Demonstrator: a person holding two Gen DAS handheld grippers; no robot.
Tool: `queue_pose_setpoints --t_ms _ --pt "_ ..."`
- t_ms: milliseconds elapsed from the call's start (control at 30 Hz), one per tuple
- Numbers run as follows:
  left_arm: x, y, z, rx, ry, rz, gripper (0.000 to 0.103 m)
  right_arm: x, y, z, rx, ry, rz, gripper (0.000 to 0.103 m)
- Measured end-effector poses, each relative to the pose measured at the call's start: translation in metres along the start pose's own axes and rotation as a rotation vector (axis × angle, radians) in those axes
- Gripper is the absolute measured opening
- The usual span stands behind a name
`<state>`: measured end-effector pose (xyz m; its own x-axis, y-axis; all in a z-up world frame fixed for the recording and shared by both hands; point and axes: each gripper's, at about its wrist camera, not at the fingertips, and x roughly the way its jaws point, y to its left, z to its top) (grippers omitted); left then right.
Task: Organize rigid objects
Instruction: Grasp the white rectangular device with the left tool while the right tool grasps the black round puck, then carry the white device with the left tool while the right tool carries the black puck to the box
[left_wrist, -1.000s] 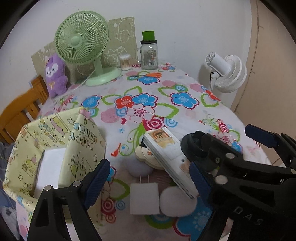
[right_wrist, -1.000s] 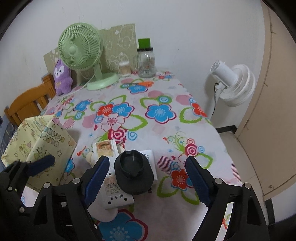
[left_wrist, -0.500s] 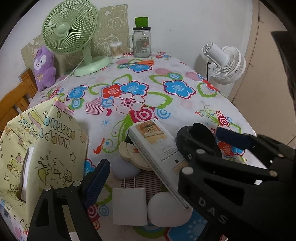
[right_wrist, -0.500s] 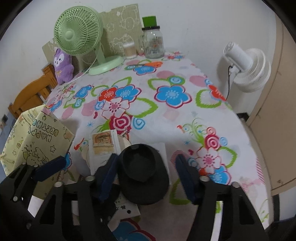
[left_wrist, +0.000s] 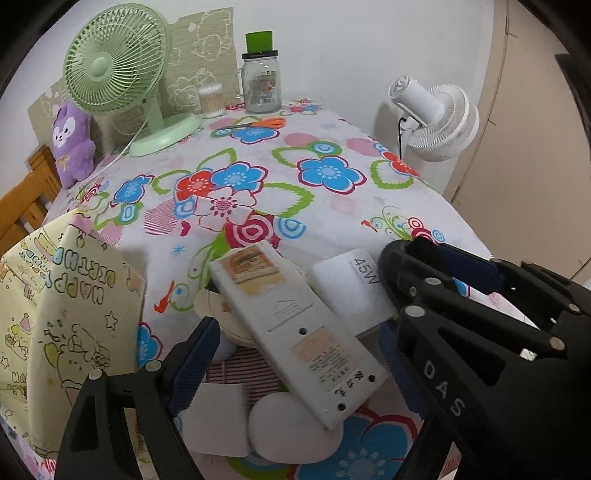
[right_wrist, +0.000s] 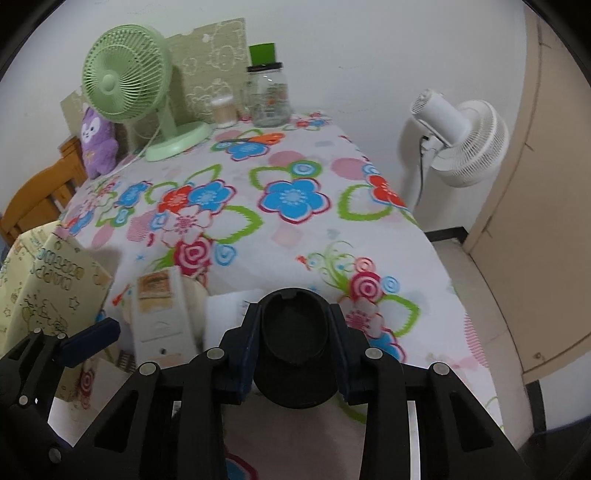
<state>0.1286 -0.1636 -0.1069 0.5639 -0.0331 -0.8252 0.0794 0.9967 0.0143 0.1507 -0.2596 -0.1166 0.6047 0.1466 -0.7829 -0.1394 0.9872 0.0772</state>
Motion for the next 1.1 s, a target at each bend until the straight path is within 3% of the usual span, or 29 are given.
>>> queue_pose_setpoints --t_ms 300,633,1100 --pt "0.013 -0.007 -0.002 0.006 0.007 0.048 0.078 0.006 -0.013 -0.006 0.034 0.026 -0.022 0.038" --pt "0.006 0.016 -0.001 -0.02 -0.027 0.04 0.051 0.01 -0.002 -0.006 0.042 0.027 -0.005 0.038" --pt "-0.017 0.029 -0.011 -0.016 -0.054 -0.008 0.047 -0.01 0.014 -0.012 0.061 -0.003 0.003 0.038"
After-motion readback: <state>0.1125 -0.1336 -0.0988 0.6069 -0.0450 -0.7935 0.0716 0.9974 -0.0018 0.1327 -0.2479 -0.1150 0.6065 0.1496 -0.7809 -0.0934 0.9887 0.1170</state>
